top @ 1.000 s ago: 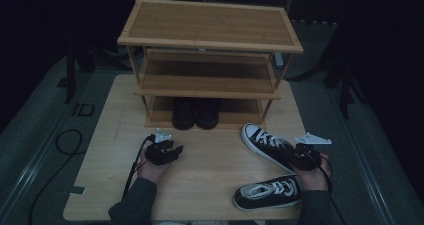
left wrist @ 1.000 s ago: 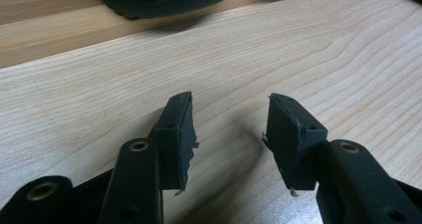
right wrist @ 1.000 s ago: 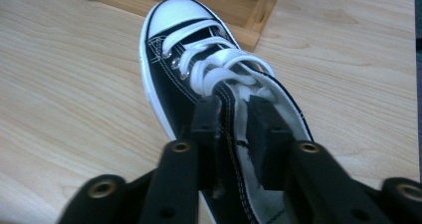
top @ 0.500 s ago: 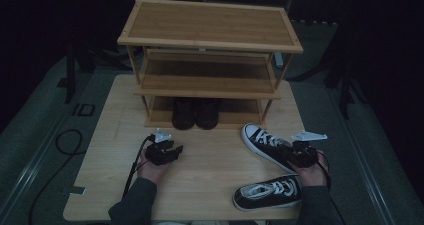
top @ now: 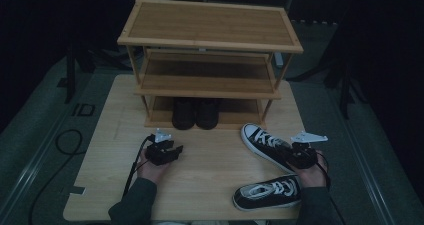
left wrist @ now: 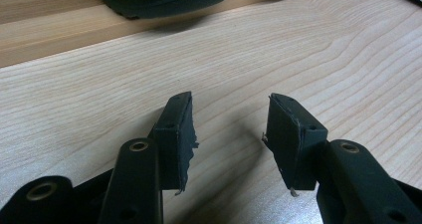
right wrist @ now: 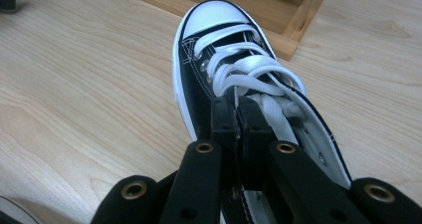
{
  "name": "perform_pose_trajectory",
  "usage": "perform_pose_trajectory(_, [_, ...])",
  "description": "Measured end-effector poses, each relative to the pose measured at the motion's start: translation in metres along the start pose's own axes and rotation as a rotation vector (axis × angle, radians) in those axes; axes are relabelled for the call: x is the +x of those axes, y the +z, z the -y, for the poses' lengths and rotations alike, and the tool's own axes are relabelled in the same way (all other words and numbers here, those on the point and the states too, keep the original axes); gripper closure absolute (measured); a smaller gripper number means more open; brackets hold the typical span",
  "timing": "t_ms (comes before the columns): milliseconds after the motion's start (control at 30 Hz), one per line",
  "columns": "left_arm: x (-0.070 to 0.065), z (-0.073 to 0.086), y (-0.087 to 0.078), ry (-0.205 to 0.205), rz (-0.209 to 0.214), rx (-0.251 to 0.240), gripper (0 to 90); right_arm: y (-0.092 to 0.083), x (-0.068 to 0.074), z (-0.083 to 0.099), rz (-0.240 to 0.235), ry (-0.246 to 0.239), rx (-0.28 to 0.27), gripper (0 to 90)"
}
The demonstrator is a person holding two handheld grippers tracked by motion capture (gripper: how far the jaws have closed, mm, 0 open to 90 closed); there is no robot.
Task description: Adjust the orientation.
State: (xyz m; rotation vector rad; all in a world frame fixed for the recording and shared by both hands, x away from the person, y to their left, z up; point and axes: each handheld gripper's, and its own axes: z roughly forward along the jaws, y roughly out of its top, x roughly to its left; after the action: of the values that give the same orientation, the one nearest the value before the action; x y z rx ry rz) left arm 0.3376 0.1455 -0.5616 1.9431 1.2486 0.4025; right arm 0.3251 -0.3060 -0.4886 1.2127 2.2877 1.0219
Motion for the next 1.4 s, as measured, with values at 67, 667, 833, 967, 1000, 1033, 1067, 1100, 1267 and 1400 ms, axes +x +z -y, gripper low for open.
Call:
perform_pose_trajectory(67, [0.000,0.000,0.000,0.000,0.000,0.001,53.8,0.000,0.001,-0.001,-0.006,-0.003,-0.010,88.3])
perform_pose_trajectory(667, [0.000,0.000,0.000,-0.001,0.000,0.001,53.8,0.016,0.024,-0.023,-0.142,-0.069,-0.076,88.4])
perform_pose_trajectory(833, [0.000,0.000,0.000,-0.001,0.000,0.000,53.8,0.019,0.027,-0.024,-0.158,-0.079,-0.063,88.3])
perform_pose_trajectory(967, [0.000,0.000,0.000,-0.003,0.001,0.001,53.8,0.020,0.030,-0.025,-0.155,-0.085,-0.045,88.1])
perform_pose_trajectory(1000, [0.000,0.000,0.000,-0.002,0.001,0.001,53.8,0.020,0.030,-0.026,-0.155,-0.088,-0.041,88.1])
perform_pose_trajectory(1033, [0.000,0.000,0.000,-0.003,0.000,0.001,53.8,0.020,0.030,-0.026,-0.146,-0.094,-0.034,87.9])
perform_pose_trajectory(1067, [0.000,0.000,0.000,-0.003,0.001,0.001,53.8,0.020,0.031,-0.026,-0.143,-0.098,-0.030,87.6])
perform_pose_trajectory(1100, [0.000,0.000,0.000,-0.003,0.001,0.001,53.8,0.020,0.031,-0.027,-0.139,-0.104,-0.024,87.2])
perform_pose_trajectory(1267, [0.000,0.000,0.000,-0.006,0.004,0.000,53.7,0.018,0.029,-0.029,-0.146,-0.111,-0.015,82.8])
perform_pose_trajectory(1400, [0.001,0.000,0.000,-0.009,0.010,-0.001,53.6,0.007,0.024,-0.031,-0.154,-0.085,-0.056,80.5])
